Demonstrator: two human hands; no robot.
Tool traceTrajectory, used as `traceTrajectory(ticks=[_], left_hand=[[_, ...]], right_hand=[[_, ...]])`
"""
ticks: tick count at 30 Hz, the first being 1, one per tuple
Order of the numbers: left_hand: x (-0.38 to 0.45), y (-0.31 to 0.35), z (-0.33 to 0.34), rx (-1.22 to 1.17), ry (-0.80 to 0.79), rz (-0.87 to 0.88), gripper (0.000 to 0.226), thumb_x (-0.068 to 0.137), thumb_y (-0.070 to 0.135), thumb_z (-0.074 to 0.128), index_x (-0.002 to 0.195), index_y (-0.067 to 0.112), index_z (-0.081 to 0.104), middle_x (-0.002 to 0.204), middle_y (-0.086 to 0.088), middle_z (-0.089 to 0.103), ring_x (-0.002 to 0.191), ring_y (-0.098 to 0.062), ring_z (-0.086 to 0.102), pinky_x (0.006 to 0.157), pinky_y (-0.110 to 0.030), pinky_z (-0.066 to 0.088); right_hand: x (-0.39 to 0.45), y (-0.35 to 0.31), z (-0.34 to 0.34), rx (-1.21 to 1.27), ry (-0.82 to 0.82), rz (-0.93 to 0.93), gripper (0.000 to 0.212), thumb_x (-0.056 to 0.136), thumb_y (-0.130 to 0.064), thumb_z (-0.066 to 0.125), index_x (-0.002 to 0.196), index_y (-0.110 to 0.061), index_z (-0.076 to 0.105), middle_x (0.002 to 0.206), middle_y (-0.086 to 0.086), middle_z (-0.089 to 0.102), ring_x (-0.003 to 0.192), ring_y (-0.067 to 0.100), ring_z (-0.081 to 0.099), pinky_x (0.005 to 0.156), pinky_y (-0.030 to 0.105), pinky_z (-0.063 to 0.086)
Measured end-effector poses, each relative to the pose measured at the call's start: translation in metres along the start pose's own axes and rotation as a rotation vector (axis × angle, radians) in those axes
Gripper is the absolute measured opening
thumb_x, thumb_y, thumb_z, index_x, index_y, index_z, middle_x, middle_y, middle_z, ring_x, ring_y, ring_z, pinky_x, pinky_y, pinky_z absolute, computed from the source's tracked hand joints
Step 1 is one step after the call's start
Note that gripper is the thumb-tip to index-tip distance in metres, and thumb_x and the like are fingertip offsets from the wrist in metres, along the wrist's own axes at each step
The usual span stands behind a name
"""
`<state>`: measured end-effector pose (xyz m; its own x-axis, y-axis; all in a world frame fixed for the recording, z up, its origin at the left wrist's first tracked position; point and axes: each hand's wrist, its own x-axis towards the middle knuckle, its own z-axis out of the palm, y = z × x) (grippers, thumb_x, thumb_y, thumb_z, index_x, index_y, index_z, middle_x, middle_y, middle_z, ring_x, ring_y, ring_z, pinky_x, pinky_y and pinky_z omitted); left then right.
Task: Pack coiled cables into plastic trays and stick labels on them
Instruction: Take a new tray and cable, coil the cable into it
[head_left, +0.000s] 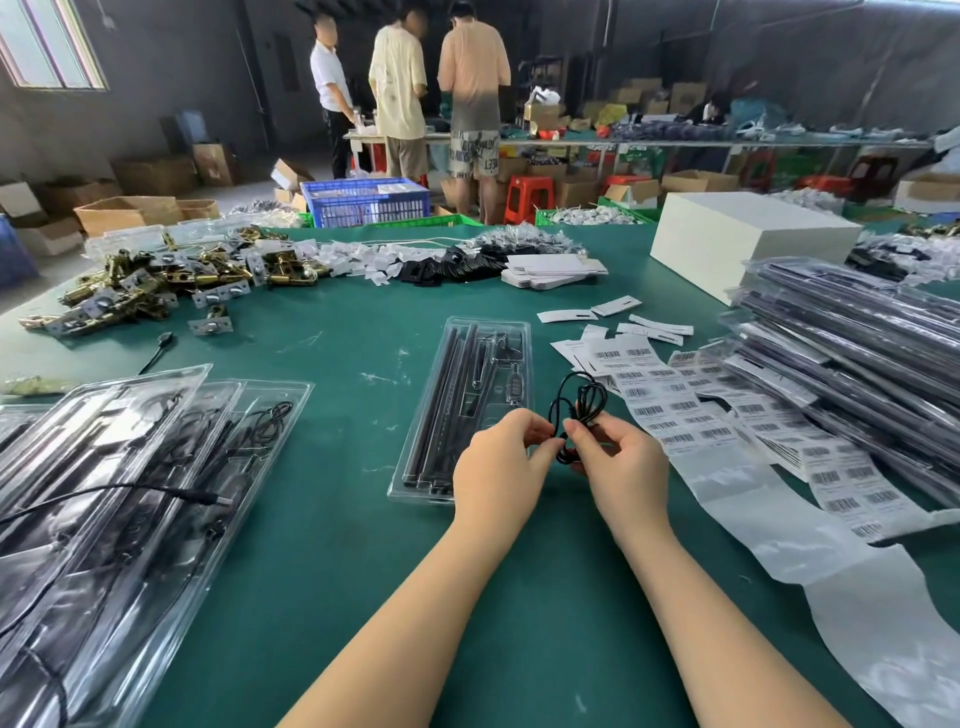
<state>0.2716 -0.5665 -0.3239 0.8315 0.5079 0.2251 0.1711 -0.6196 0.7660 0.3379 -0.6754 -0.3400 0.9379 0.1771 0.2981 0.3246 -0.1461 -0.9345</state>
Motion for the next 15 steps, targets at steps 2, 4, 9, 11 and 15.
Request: traceTrajectory(ticks=[2,4,9,11,15], left_hand=[[0.002,-0.001,-0.001,-0.017,0.004,-0.022,0.011,0.089,0.032,0.063,0.099,0.033,0.061,0.090,0.020,0.067,0.092,-0.007,0.064,0.081,-0.032,0.052],[0.001,-0.002,-0.001,-0.005,0.011,-0.021,0.017,0.089,0.028,0.061,0.104,0.037,0.058,0.082,0.022,0.063,0.086,-0.006,0.063,0.075,-0.028,0.051],[-0.006,-0.001,0.008,0.103,0.061,0.038,0.028,0.089,0.047,0.057,0.116,0.039,0.057,0.095,0.020,0.067,0.086,-0.006,0.061,0.072,-0.027,0.047],[-0.005,-0.002,0.010,0.086,0.082,0.023,0.024,0.089,0.051,0.058,0.108,0.036,0.062,0.100,0.018,0.066,0.091,-0.004,0.060,0.074,-0.027,0.047],[-0.001,-0.006,0.010,0.050,0.082,-0.010,0.016,0.090,0.046,0.058,0.089,0.031,0.063,0.095,0.015,0.066,0.089,-0.006,0.061,0.074,-0.030,0.049]], right_hand=[[0.000,-0.001,0.002,-0.005,-0.001,-0.009,0.011,0.087,-0.021,0.071,0.077,-0.020,0.071,0.063,-0.012,0.068,0.063,0.008,0.069,0.070,0.042,0.060],[0.001,0.000,0.002,-0.001,0.016,-0.011,0.013,0.087,-0.023,0.070,0.074,-0.022,0.070,0.061,-0.014,0.067,0.062,0.008,0.069,0.068,0.040,0.060],[0.003,0.003,-0.001,-0.033,0.034,-0.043,0.014,0.088,-0.025,0.070,0.074,-0.028,0.070,0.064,-0.015,0.069,0.062,0.008,0.069,0.063,0.028,0.058],[0.003,0.003,0.000,-0.035,0.025,-0.040,0.010,0.087,-0.024,0.070,0.077,-0.023,0.072,0.065,-0.011,0.070,0.062,0.008,0.069,0.064,0.028,0.058],[0.001,0.003,0.002,0.007,0.032,-0.021,0.008,0.087,-0.023,0.071,0.079,-0.021,0.072,0.066,-0.009,0.071,0.062,0.009,0.070,0.061,0.028,0.059]])
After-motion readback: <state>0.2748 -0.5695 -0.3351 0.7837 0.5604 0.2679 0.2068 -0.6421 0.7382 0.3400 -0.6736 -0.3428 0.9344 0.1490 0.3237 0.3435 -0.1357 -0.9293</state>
